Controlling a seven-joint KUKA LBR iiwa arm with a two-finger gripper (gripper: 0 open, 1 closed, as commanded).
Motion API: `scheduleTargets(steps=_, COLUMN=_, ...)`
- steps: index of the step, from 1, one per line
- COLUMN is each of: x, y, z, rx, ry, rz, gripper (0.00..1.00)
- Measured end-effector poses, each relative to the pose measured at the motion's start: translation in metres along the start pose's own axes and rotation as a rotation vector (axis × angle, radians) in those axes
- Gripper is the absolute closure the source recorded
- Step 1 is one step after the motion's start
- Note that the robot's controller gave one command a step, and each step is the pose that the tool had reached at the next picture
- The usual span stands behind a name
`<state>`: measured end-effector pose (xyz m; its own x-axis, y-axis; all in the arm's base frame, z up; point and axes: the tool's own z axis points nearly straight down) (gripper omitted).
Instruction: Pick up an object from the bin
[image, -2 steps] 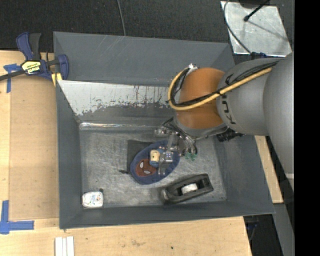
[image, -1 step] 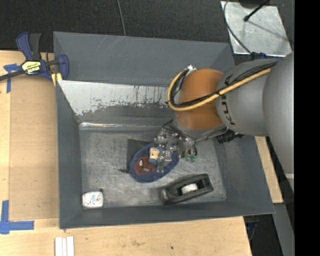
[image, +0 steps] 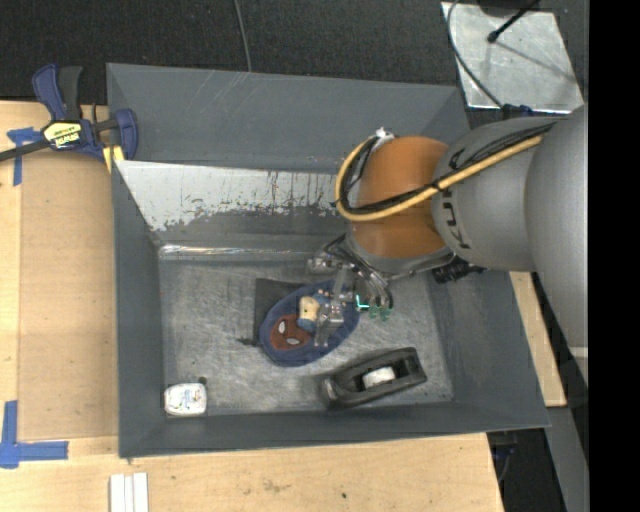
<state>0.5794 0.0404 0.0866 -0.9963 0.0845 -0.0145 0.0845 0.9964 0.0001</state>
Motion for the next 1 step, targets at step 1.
scheduleTargets(steps=1, x=0.0034, y=0.0001, z=0.0002, rx=0.002, ry=0.018, rz=-0.002, gripper=1.0)
